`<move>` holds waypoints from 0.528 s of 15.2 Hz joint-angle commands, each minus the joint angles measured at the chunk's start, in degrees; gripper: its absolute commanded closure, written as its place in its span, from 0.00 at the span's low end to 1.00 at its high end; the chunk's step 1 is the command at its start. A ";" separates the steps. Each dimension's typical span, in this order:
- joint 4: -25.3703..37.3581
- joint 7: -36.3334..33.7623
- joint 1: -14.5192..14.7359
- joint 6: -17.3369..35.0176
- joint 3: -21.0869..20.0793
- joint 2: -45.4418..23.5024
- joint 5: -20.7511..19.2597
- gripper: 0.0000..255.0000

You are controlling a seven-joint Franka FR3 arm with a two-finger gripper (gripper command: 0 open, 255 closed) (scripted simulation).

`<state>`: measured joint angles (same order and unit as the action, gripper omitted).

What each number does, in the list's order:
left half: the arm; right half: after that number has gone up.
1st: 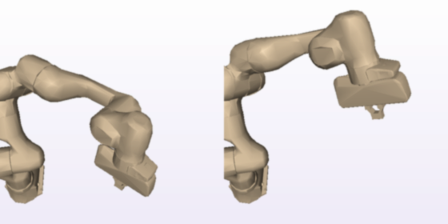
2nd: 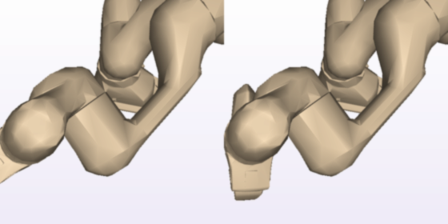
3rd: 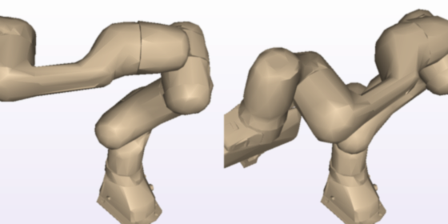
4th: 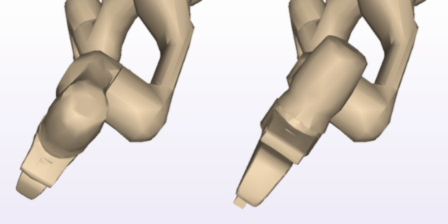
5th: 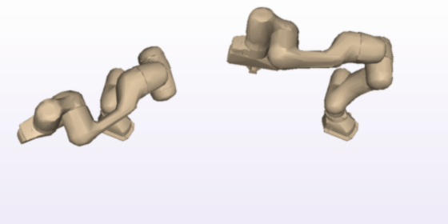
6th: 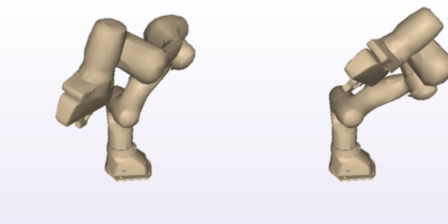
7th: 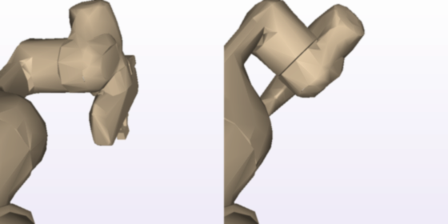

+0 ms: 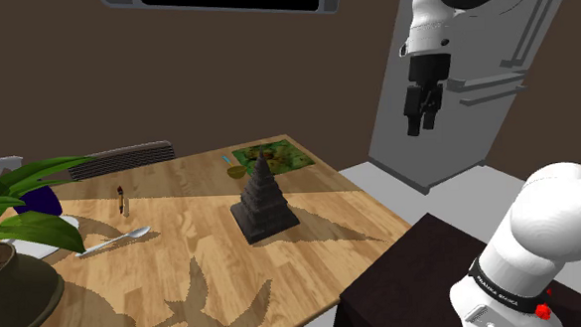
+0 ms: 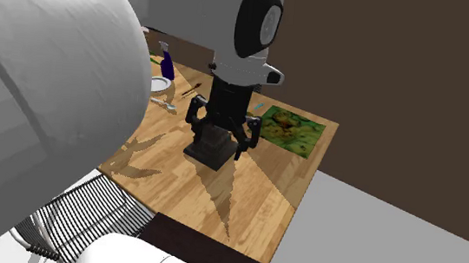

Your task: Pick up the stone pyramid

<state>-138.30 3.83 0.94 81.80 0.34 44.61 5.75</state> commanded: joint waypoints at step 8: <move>-1.71 -7.67 1.04 14.41 -6.83 -7.97 3.76 0.00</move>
<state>-139.78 -2.49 1.76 93.95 -5.34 37.79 8.94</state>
